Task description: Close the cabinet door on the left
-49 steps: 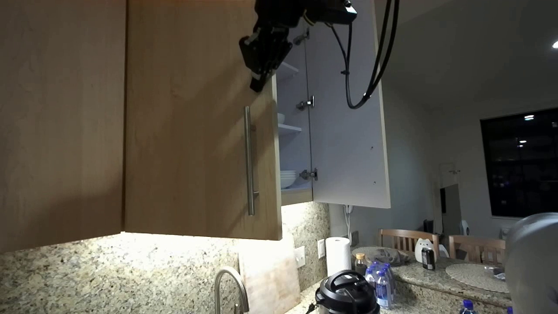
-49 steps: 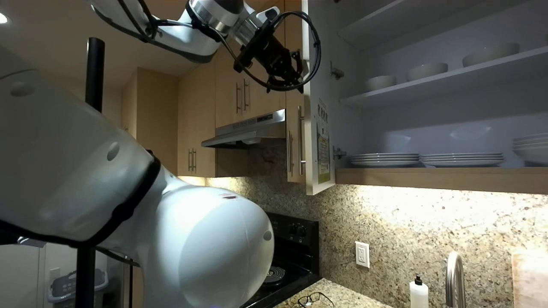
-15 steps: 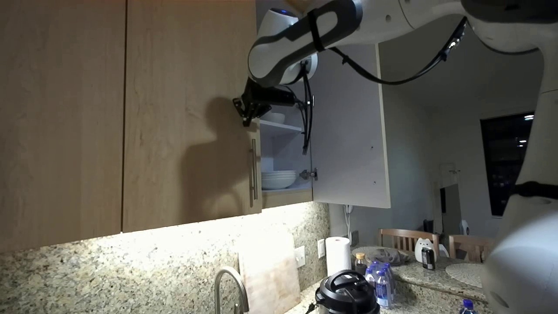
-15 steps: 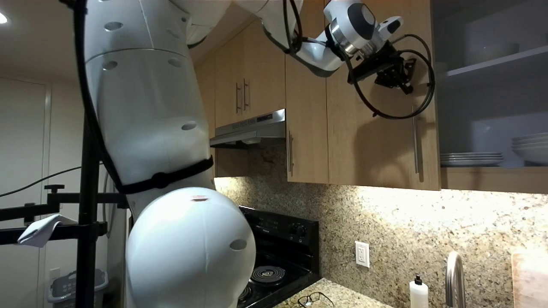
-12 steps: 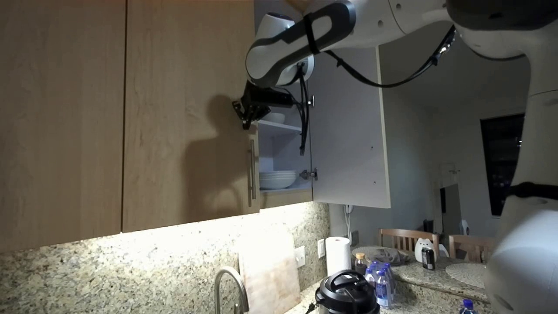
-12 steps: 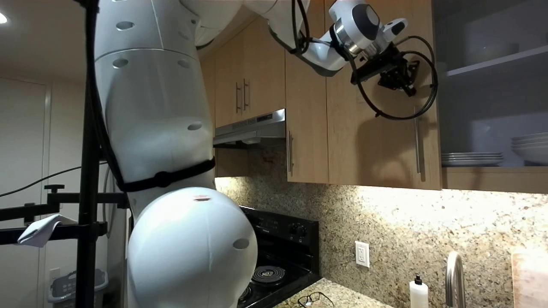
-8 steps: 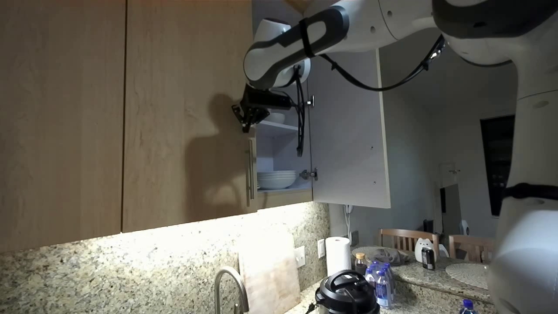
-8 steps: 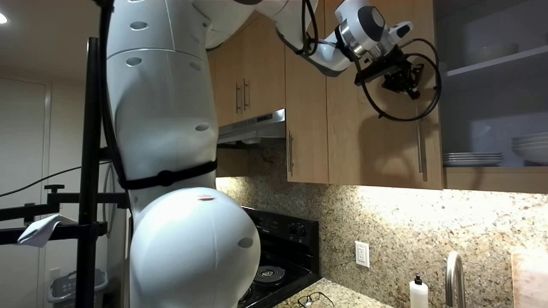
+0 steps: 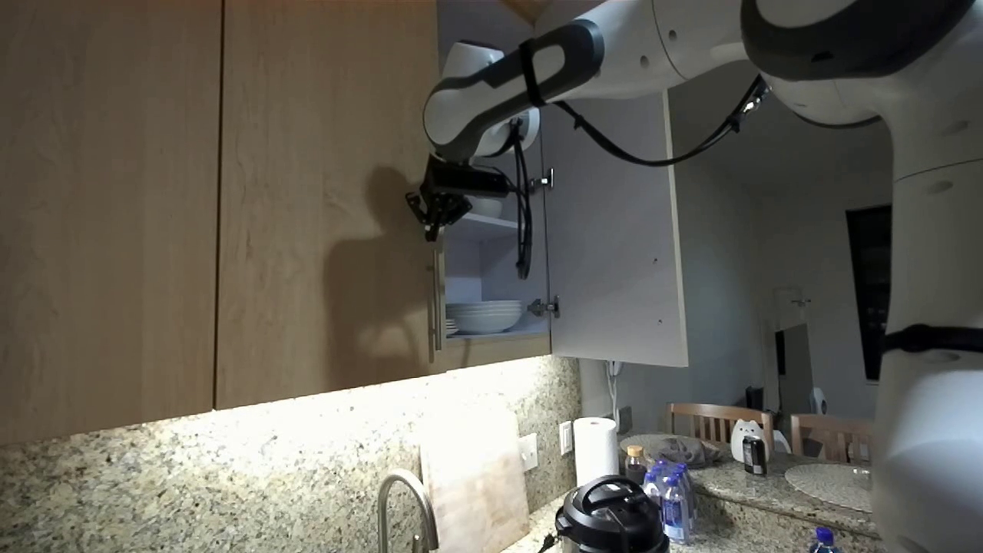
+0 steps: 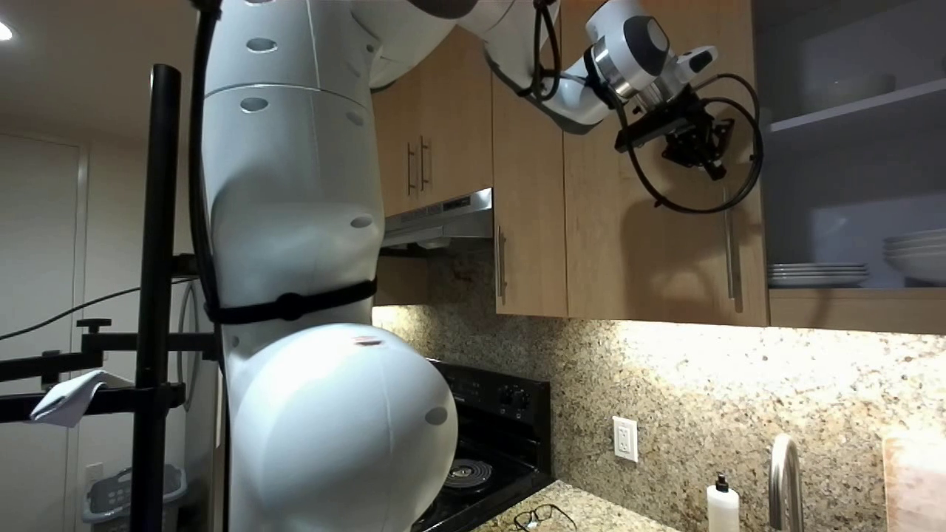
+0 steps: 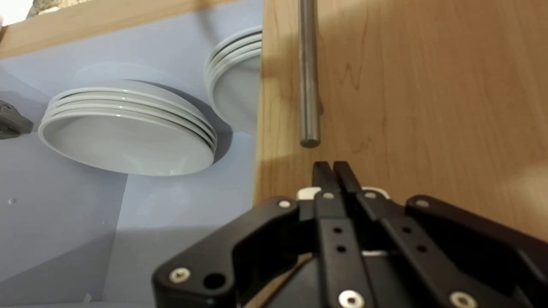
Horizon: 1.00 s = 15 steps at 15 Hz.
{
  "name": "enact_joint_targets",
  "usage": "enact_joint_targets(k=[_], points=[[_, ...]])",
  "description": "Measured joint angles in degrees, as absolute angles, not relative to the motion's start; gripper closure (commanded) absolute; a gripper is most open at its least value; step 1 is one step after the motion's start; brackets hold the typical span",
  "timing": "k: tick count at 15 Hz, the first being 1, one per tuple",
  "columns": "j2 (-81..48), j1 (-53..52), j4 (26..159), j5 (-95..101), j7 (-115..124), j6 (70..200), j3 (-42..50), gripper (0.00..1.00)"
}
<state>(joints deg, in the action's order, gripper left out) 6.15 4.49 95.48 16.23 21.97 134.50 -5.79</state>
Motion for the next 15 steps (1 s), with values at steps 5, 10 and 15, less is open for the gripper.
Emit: enact_joint_targets(k=[5,10,15], points=[[7.0,2.8,95.6,16.6,21.2,126.1,-5.7,0.93],[12.6,1.1,99.9,15.7,16.8,114.2,-5.4,0.93],[21.6,0.7,111.5,11.9,11.8,107.1,-3.4,0.93]])
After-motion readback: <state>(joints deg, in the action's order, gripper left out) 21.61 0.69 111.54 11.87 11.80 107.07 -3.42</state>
